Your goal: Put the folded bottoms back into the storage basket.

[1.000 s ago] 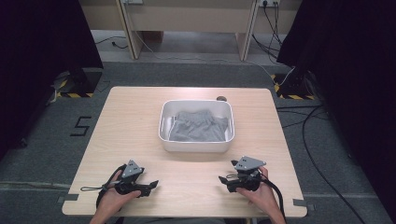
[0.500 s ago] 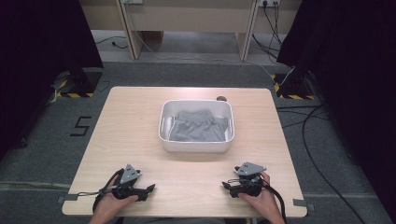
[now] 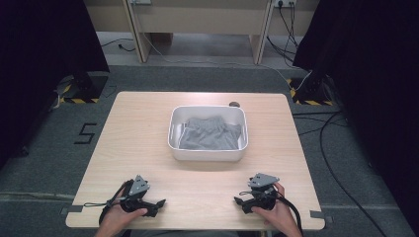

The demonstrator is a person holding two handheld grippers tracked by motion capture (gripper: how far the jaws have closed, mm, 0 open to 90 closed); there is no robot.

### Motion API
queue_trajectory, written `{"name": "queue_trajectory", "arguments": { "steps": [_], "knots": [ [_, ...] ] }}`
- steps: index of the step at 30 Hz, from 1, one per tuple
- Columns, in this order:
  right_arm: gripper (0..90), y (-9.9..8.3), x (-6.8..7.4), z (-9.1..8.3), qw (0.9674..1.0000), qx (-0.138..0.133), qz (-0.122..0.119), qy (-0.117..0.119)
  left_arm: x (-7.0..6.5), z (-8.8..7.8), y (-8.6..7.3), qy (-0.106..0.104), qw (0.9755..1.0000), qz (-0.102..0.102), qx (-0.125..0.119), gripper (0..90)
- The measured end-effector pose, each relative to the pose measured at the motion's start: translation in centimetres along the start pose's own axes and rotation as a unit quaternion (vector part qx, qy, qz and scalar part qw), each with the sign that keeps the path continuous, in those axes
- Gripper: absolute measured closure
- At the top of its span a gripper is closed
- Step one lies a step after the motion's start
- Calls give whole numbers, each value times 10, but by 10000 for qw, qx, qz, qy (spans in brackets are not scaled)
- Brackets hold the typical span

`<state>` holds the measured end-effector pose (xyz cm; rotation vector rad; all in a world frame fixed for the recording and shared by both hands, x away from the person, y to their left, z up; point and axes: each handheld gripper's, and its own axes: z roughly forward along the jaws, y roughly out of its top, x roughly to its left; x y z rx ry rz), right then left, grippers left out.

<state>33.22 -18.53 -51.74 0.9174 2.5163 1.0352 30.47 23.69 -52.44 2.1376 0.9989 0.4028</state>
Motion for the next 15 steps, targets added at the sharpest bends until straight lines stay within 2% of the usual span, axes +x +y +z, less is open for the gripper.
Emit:
{"name": "queue_trajectory", "arguments": {
  "steps": [15],
  "knots": [
    [57,0,0,1,10000,27,9,16,1,1,1,-4,10000,-17,6,0]
  ]
}}
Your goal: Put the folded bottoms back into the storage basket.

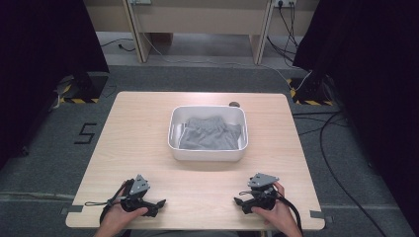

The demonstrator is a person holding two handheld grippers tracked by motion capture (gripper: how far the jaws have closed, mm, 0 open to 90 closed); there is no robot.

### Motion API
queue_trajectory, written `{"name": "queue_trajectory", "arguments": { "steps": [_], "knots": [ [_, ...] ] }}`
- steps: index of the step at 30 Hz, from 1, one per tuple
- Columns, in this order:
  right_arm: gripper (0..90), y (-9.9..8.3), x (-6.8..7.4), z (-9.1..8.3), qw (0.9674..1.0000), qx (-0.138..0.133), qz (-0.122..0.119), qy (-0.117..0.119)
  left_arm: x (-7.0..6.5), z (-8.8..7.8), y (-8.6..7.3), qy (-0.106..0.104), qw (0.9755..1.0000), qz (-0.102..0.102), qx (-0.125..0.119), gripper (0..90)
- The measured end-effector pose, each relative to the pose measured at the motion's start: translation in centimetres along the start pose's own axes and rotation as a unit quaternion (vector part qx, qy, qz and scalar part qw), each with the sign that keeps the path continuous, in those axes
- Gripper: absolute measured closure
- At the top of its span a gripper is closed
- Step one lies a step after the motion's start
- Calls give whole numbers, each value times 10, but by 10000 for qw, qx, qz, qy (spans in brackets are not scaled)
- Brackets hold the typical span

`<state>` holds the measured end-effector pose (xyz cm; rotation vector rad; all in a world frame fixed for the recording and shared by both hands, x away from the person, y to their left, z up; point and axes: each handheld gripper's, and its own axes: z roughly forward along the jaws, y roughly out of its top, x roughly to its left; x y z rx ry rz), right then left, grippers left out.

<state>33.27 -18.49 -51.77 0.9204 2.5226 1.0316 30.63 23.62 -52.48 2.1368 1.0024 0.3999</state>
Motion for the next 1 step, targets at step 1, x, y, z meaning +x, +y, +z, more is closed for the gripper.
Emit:
{"name": "queue_trajectory", "arguments": {
  "steps": [1],
  "knots": [
    [56,0,0,0,10000,0,-2,3,0,0,0,0,10000,0,0,0]
  ]
}}
